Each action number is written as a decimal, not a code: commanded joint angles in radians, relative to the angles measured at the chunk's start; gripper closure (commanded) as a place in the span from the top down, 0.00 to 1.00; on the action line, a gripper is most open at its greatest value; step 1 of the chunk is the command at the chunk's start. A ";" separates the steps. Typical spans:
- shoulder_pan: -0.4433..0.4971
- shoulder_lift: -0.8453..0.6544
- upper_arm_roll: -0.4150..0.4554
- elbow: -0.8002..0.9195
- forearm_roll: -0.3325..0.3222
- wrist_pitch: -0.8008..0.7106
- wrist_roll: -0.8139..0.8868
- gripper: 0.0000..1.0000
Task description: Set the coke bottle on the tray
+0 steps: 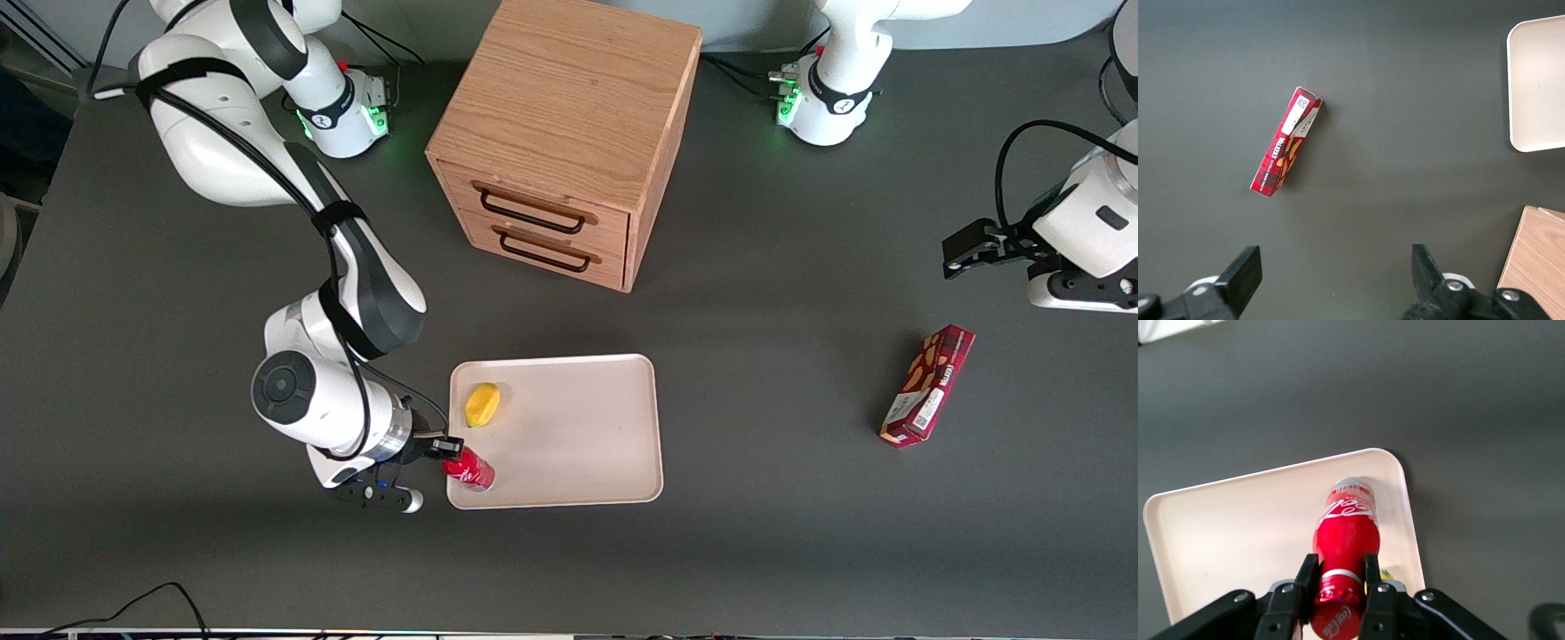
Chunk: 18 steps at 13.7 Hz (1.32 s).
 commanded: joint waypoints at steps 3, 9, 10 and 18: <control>0.018 0.024 -0.016 0.050 -0.011 -0.002 0.038 0.20; 0.004 -0.075 -0.014 0.067 -0.013 0.003 0.068 1.00; 0.001 -0.113 -0.014 0.067 -0.013 0.004 0.056 1.00; -0.142 -0.508 -0.013 0.008 -0.017 -0.526 -0.041 1.00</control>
